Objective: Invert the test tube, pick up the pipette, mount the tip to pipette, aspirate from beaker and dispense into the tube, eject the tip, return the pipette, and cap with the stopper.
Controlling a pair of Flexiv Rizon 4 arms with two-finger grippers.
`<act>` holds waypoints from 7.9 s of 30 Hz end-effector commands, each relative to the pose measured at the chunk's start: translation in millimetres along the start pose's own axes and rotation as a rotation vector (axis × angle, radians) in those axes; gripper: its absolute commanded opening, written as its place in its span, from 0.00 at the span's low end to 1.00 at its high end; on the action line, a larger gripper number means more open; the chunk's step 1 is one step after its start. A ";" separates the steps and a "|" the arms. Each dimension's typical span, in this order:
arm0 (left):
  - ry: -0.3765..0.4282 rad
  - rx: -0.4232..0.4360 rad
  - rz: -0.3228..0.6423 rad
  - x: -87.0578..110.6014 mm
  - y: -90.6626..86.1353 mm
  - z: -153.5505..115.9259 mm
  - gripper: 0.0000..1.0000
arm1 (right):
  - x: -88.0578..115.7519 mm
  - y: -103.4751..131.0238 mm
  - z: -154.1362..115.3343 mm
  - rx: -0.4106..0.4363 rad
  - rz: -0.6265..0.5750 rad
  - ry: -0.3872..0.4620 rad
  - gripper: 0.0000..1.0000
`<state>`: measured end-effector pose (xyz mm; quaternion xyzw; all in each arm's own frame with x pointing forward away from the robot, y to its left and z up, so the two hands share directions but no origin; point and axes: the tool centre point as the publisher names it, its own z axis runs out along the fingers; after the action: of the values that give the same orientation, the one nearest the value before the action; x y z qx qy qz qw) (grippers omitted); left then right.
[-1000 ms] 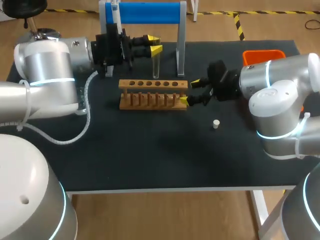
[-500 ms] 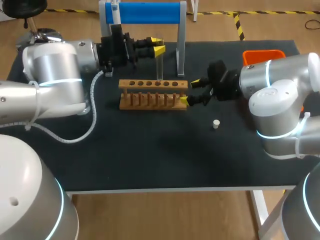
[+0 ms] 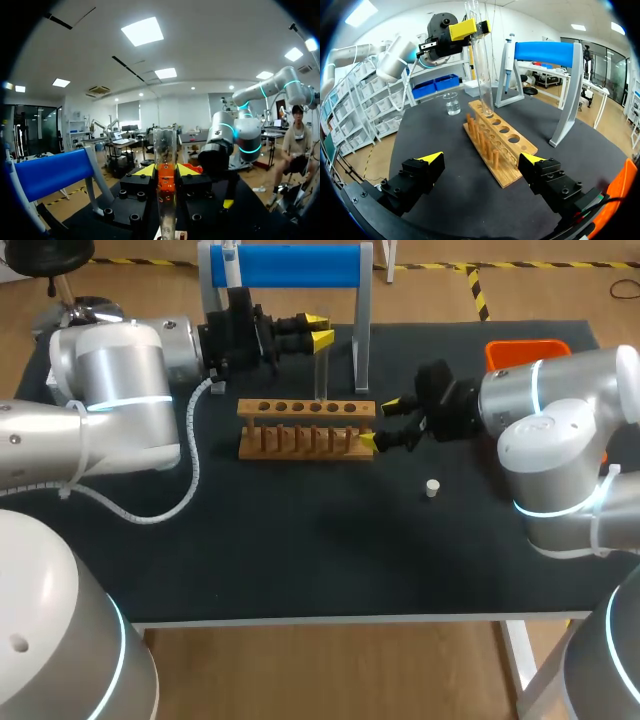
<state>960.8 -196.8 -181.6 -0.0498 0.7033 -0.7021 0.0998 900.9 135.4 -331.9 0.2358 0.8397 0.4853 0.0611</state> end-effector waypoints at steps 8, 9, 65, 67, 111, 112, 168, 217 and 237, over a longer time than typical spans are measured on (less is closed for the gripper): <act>0.000 0.000 0.001 -1.2 -0.1 1.1 0.00 | -0.2 0.0 -1.1 0.001 0.000 0.002 1.00; 0.000 0.000 0.001 -1.2 -0.1 1.1 0.00 | -0.2 0.0 -1.1 0.001 0.000 0.002 1.00; 0.000 0.000 0.001 -1.2 -0.1 1.1 0.00 | 17.5 -12.8 14.4 -0.015 -0.084 -0.141 1.00; 0.000 0.000 0.001 -1.2 -0.1 1.1 0.00 | 17.5 -12.8 14.4 -0.015 -0.084 -0.141 1.00; -0.017 -0.026 -0.029 -5.4 28.3 5.6 0.00 | 17.5 -12.8 14.4 -0.015 -0.084 -0.141 1.00; -0.017 -0.025 -0.029 -5.5 28.6 5.6 0.00 | 17.5 -12.8 14.4 -0.015 -0.084 -0.141 1.00; -0.053 -0.014 -0.023 -15.9 36.5 -0.8 0.00 | 17.5 -12.8 14.4 -0.015 -0.084 -0.141 1.00; -0.070 -0.163 -0.015 -18.9 63.2 -0.8 0.00 | 17.5 -12.8 14.4 -0.015 -0.084 -0.141 1.00; -0.075 -0.144 -0.064 -20.8 77.8 -3.2 0.00 | 17.5 -12.8 14.4 -0.015 -0.084 -0.141 1.00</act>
<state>984.0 -188.7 -256.4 -0.1070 0.7452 -0.6501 0.1031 886.3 149.4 -347.8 0.2333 0.8388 0.4708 0.1424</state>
